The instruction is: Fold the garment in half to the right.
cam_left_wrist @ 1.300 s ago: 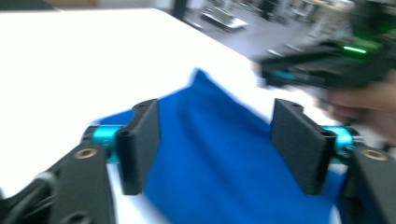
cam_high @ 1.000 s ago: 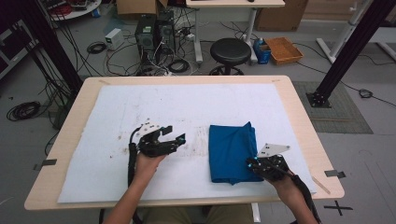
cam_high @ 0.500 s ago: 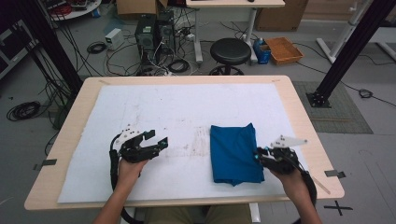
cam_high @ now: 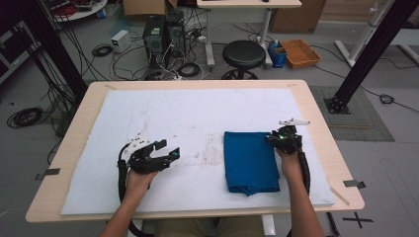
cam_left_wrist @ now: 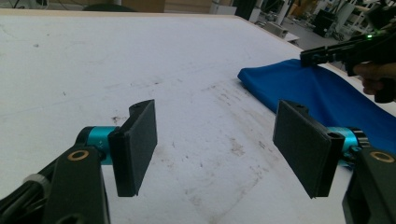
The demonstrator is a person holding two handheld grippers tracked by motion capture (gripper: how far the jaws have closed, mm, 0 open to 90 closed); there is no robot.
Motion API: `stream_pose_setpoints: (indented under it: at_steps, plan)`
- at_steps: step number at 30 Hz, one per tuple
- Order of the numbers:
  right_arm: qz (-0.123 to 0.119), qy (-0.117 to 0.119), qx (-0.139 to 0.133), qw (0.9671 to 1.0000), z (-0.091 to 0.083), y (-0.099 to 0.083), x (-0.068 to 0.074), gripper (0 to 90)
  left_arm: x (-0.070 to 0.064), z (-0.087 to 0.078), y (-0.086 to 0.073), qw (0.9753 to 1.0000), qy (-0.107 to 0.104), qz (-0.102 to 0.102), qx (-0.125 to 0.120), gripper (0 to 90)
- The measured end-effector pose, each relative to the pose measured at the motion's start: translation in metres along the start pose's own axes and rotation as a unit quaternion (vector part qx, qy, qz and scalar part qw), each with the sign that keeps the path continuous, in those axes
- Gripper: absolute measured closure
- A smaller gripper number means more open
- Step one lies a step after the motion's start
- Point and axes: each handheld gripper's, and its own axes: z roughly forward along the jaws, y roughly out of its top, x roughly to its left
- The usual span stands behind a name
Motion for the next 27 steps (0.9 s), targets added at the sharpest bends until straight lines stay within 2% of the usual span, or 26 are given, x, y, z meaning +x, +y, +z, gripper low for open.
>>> stream_pose_setpoints:
  at_steps: [3, 7, 10, 12, 14, 16, 18, 20, 23, 24, 25, 27]
  plan:
    - [-0.014, 0.024, -0.030, 0.9991, -0.020, -0.005, 0.004, 62.1, 0.001, -0.001, 0.000, 1.0000, 0.003, -0.002, -0.001, 30.7]
    - [-0.049, 0.070, -0.043, 0.9954, -0.050, -0.017, 0.013, 56.3, 0.003, -0.003, 0.000, 1.0000, 0.005, -0.005, -0.004, 30.6]
    - [-0.057, 0.063, -0.062, 0.9945, -0.067, -0.021, 0.013, 53.0, 0.004, -0.002, 0.000, 1.0000, 0.006, -0.005, 0.000, 30.7]
    - [-0.044, 0.056, -0.075, 0.9946, -0.072, -0.017, 0.009, 50.8, 0.004, 0.000, -0.001, 1.0000, 0.006, -0.007, 0.002, 30.7]
    - [-0.046, 0.045, -0.075, 0.9952, -0.068, -0.008, 0.006, 51.4, 0.004, 0.000, -0.001, 0.9999, 0.006, -0.008, 0.003, 30.6]
    - [-0.046, 0.041, -0.067, 0.9959, -0.056, 0.000, 0.005, 58.1, 0.004, 0.000, -0.001, 0.9999, 0.005, -0.009, 0.001, 30.7]
    - [-0.054, 0.042, -0.045, 0.9967, -0.040, 0.004, 0.008, 64.1, 0.005, 0.001, -0.001, 0.9999, 0.006, -0.010, 0.003, 30.7]
    - [-0.063, 0.031, 0.000, 0.9975, -0.016, 0.006, 0.011, 71.7, 0.005, 0.001, -0.002, 0.9999, 0.006, -0.013, 0.004, 30.7]
    - [-0.070, -0.022, 0.045, 0.9963, 0.010, 0.005, 0.010, 72.8, 0.005, 0.001, -0.002, 0.9999, 0.004, -0.011, 0.005, 30.7]
    - [-0.060, -0.029, 0.050, 0.9965, 0.014, 0.004, 0.008, 67.8, 0.004, 0.001, -0.002, 0.9999, 0.002, -0.012, 0.004, 30.6]
    - [-0.043, -0.034, 0.038, 0.9978, 0.015, 0.004, 0.003, 64.4, 0.004, 0.001, -0.002, 0.9999, 0.002, -0.012, 0.004, 30.6]
    - [-0.019, -0.039, 0.022, 0.9988, 0.011, 0.005, 0.000, 63.1, 0.005, 0.001, -0.002, 0.9999, 0.001, -0.010, 0.005, 30.7]
